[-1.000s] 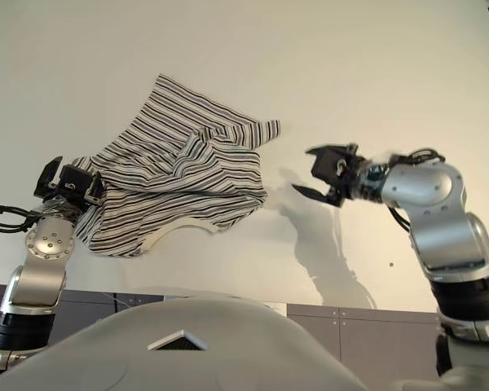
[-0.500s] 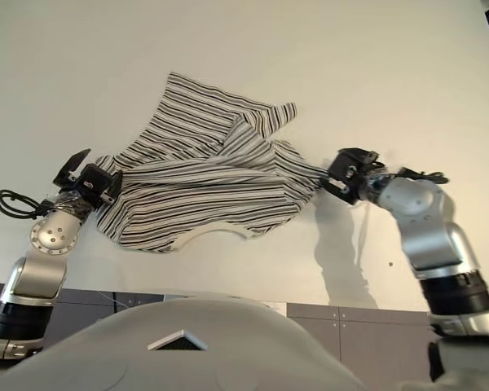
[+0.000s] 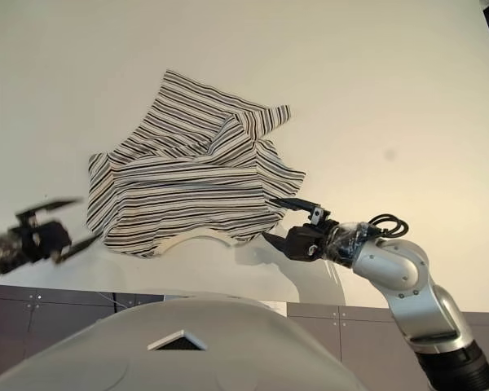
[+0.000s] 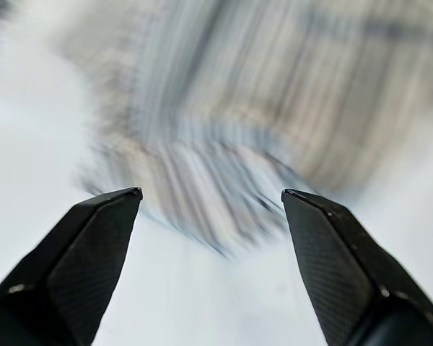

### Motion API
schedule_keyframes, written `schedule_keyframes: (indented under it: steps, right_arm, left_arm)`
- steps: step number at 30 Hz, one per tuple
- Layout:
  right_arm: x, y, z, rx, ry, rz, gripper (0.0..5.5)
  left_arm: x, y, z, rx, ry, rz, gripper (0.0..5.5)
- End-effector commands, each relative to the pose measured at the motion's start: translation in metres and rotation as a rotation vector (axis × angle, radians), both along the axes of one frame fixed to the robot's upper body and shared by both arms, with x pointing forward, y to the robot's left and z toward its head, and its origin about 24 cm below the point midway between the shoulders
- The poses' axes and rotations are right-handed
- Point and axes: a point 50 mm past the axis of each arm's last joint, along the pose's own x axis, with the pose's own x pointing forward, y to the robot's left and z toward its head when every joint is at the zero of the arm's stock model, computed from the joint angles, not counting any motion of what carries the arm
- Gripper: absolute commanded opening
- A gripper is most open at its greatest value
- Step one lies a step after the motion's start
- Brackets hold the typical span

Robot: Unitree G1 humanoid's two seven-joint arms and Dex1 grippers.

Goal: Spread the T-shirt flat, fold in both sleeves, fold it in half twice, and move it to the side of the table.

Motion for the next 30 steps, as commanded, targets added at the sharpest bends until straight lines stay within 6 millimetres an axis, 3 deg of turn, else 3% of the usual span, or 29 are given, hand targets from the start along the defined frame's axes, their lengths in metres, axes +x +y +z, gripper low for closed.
schedule_keyframes:
  steps: [1,5,8,11,12,14,16,19,21,23,26,28,30]
  right_arm:
    - [0.035,-0.008,-0.03,-0.109,-0.05,-0.142,3.36]
    - [0.059,-0.011,-0.053,-0.196,0.009,-0.169,3.36]
    - [0.085,-0.004,-0.049,-0.168,-0.027,-0.237,3.36]
    - [0.104,0.008,-0.062,-0.202,-0.033,-0.257,3.36]
    - [0.103,0.016,-0.067,-0.175,0.021,-0.253,3.36]
    - [0.099,0.021,-0.06,-0.074,0.092,-0.262,3.36]
    - [0.097,0.008,-0.036,-0.059,-0.067,-0.239,3.36]
    - [0.084,0.008,0.022,0.145,-0.273,-0.227,3.36]
    - [0.066,0.008,0.035,0.117,-0.33,-0.149,3.36]
    - [0.044,-0.001,0.024,-0.024,-0.301,-0.024,3.36]
    - [0.013,-0.016,-0.009,-0.231,-0.188,0.131,3.36]
    - [0.014,-0.023,-0.022,-0.303,-0.179,0.159,3.36]
    - [0.023,-0.026,-0.033,-0.349,-0.185,0.175,3.36]
  left_arm:
    - [0.035,-0.02,-0.018,-0.014,-0.225,-0.014,3.6]
    - [0.043,-0.05,-0.046,-0.027,-0.317,-0.01,3.6]
    - [0.053,-0.052,-0.058,0.017,-0.363,0.025,3.6]
    - [0.049,-0.052,-0.068,0.042,-0.368,0.05,3.6]
    - [0.053,-0.052,-0.07,0.051,-0.379,0.042,3.6]
    - [0.057,-0.047,-0.068,0.064,-0.409,0.04,3.6]
    - [0.059,-0.048,-0.057,-0.008,-0.438,0.071,3.6]
    - [0.061,-0.044,-0.028,-0.061,-0.534,0.098,3.6]
    - [0.06,-0.037,-0.007,-0.065,-0.559,0.096,3.6]
    - [0.04,-0.021,-0.002,0.022,-0.431,0.02,3.6]
    - [0.013,-0.006,-0.016,0.145,-0.14,-0.159,3.6]
    - [0.009,-0.012,-0.019,0.117,-0.073,-0.212,3.94]
    - [0.019,-0.02,-0.025,0.121,-0.089,-0.265,4.19]
